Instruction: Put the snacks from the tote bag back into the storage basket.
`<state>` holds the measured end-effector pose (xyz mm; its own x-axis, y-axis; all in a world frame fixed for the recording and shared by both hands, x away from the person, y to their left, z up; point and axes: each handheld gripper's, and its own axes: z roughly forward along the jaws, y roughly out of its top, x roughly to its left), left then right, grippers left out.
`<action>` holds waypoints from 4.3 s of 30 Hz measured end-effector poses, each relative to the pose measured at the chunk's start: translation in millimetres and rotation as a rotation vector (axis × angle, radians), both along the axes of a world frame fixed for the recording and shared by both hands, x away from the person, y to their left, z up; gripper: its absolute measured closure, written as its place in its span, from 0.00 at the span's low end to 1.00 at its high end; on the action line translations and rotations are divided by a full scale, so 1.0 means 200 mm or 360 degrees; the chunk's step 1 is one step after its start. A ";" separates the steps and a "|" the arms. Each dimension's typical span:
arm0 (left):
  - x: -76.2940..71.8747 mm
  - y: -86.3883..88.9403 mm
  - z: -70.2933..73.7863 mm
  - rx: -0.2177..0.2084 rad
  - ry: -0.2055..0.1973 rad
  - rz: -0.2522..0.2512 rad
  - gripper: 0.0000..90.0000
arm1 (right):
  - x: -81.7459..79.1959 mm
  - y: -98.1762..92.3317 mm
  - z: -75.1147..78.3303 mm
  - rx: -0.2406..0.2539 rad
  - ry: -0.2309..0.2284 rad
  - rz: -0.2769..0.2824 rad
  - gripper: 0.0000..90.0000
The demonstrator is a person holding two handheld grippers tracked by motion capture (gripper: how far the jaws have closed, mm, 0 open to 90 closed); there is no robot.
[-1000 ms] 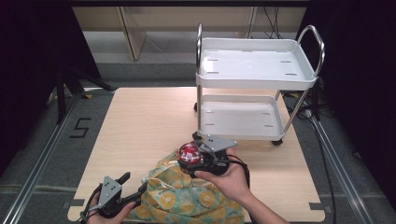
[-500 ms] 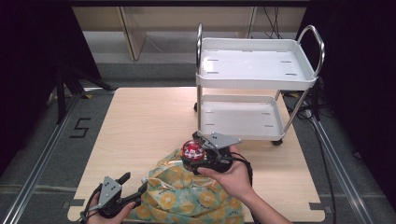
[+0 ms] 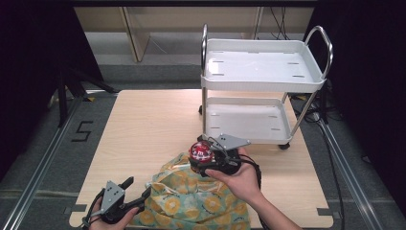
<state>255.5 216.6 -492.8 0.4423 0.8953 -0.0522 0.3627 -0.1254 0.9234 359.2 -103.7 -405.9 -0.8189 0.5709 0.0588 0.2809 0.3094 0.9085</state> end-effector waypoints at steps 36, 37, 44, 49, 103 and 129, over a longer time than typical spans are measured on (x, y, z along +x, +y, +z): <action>0.00 0.00 0.00 0.0000 0.0002 -0.0002 0.31 | 0.04 -0.06 0.01 -0.0014 0.0004 -0.0028 0.29; 0.00 0.00 0.00 0.0000 0.0002 -0.0002 0.31 | 0.04 -0.06 0.01 -0.0014 0.0004 -0.0028 0.29; 0.00 0.00 0.00 0.0001 0.0004 -0.0005 0.31 | 0.05 -0.07 0.01 0.0001 -0.0001 -0.0045 0.29; 0.00 0.00 0.00 -0.0002 0.0002 -0.0002 0.31 | 0.06 -0.07 0.01 -0.0017 -0.0009 -0.0046 0.29; 0.00 -0.01 0.00 0.0000 0.0003 -0.0003 0.32 | 0.13 -0.17 0.03 0.0026 -0.0002 -0.0145 0.29; 0.00 0.00 0.00 -0.0014 0.0001 -0.0007 0.32 | 0.17 -0.22 0.04 0.0035 -0.0044 -0.0206 0.29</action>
<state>255.5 216.2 -493.0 0.4462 0.8929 -0.0602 0.3630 -0.1191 0.9241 394.2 -146.8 -398.1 -0.7399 0.6708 0.0508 0.2920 0.2523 0.9226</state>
